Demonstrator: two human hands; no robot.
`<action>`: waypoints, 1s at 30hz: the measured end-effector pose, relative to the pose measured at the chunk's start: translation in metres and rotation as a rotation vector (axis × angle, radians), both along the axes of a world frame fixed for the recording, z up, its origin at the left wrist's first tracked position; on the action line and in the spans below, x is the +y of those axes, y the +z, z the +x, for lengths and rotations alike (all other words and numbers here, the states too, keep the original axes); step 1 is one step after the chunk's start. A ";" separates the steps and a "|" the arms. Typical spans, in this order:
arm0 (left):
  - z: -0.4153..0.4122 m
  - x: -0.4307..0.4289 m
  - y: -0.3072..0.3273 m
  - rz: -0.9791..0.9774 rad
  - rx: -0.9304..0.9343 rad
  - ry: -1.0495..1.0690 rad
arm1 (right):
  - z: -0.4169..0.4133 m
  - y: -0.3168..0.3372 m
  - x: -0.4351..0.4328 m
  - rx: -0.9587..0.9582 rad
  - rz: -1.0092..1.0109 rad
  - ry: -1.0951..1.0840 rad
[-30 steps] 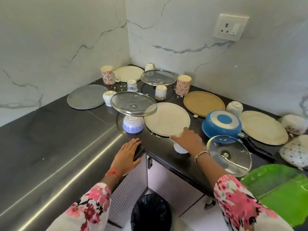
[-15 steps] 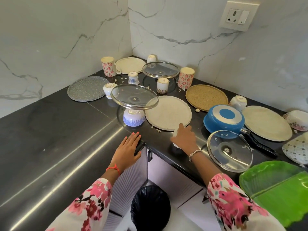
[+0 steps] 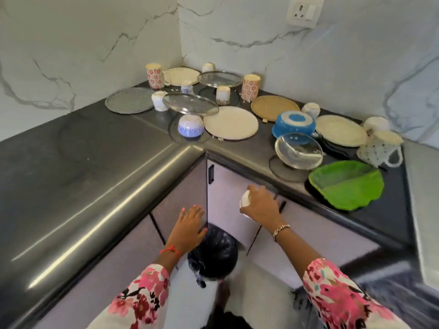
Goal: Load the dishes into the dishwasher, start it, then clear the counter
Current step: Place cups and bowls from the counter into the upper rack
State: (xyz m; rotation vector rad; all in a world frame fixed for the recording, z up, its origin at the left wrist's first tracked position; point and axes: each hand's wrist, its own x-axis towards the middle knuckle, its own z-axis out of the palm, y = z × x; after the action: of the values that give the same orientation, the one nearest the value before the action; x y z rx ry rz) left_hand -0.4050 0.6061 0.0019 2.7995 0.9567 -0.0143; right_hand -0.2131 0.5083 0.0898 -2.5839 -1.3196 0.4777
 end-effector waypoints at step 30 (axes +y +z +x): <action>-0.049 -0.531 -0.060 -0.521 0.166 -0.440 | -0.144 -0.115 -0.604 0.222 -0.272 -0.470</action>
State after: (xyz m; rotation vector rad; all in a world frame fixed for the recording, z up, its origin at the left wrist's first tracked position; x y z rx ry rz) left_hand -0.4535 0.0752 -0.0579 2.4715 0.2806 -0.4864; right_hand -0.3576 -0.0956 -0.0252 -2.8251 -0.5800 0.8656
